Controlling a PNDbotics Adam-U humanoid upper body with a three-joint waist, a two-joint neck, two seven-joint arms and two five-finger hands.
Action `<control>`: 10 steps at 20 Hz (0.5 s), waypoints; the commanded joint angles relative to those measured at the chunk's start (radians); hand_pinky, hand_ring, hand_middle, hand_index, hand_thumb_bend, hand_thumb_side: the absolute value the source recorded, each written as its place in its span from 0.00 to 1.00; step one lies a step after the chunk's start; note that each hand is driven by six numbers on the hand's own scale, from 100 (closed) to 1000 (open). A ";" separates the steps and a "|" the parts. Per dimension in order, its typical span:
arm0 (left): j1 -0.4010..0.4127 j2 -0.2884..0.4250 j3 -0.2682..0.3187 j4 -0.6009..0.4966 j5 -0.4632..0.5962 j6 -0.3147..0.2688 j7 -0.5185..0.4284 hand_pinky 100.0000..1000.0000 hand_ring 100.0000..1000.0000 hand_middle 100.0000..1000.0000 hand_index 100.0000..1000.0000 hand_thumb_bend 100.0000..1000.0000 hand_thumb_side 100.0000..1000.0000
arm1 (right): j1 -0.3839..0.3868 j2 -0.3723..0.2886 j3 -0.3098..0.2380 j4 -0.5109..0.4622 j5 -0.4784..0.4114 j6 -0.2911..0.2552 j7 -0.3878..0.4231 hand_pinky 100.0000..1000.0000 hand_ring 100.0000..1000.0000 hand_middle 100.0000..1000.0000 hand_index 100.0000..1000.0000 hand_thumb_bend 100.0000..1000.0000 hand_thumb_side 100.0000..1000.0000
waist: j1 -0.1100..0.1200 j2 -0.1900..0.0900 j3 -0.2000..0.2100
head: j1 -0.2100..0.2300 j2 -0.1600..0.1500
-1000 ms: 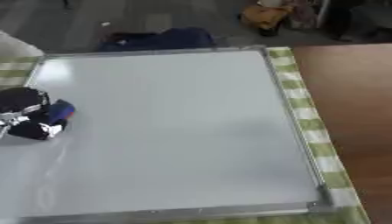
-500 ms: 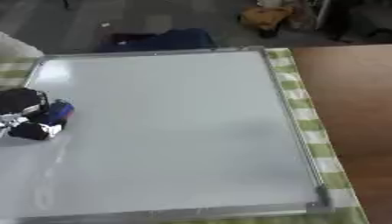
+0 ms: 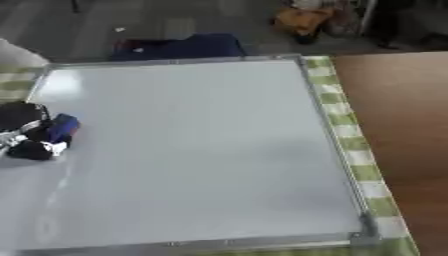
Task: Wipe the whiteboard clean with a brush.
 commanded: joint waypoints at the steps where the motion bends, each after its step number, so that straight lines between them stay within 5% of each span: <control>1: -0.005 0.043 0.007 0.005 0.003 0.010 0.001 0.56 0.29 0.07 0.06 0.00 0.67 | -0.007 -0.023 -0.008 -0.014 0.000 -0.001 0.000 0.75 0.60 0.43 0.52 0.16 0.99 | -0.003 -0.017 0.000 | 0.000 -0.007; 10: -0.004 0.051 0.012 0.014 0.000 0.031 0.017 0.56 0.28 0.07 0.06 0.00 0.67 | -0.007 -0.022 -0.008 -0.014 0.001 -0.001 0.001 0.75 0.60 0.43 0.52 0.17 0.98 | -0.003 -0.016 -0.003 | 0.000 -0.011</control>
